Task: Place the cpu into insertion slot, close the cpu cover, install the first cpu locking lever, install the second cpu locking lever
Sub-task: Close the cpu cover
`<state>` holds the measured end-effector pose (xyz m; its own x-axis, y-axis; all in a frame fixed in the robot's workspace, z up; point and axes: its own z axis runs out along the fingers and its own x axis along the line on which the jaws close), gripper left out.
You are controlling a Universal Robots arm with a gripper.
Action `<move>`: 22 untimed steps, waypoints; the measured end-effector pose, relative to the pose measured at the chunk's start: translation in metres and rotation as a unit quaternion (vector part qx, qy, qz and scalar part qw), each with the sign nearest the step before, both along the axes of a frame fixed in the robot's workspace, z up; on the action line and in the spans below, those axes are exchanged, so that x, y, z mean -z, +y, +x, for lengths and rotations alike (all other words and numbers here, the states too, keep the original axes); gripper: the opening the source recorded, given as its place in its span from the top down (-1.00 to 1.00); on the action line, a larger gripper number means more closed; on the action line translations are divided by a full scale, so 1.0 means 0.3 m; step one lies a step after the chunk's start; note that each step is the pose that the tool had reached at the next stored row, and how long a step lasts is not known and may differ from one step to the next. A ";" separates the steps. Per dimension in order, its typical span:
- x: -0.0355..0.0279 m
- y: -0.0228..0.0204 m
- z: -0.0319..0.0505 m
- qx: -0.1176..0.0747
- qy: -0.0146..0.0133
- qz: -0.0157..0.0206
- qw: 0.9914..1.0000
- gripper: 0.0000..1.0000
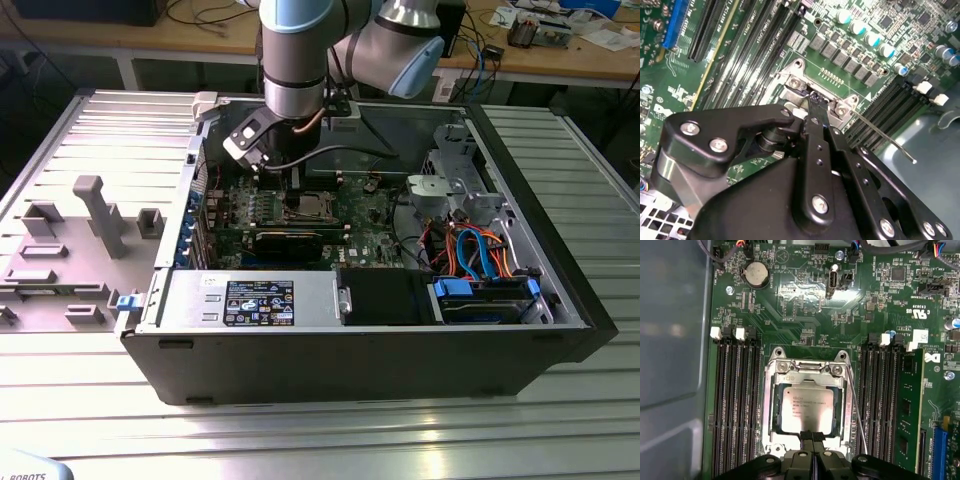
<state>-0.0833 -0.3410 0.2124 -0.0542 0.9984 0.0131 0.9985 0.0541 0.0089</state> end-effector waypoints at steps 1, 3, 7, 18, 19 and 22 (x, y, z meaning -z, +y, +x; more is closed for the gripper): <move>0.000 0.000 0.001 0.000 0.000 0.000 1.000 0.79; 0.003 0.000 0.000 0.000 0.000 0.000 1.000 0.79; 0.014 0.000 -0.017 0.000 0.000 0.002 1.000 0.79; 0.017 0.000 -0.017 0.000 0.000 0.009 1.000 0.79; 0.014 0.000 -0.017 0.000 0.000 0.009 1.000 0.79; 0.010 0.000 -0.017 0.000 0.000 0.009 1.000 0.79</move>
<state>-0.0885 -0.3410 0.2093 -0.0540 0.9981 0.0304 0.9985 0.0538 0.0101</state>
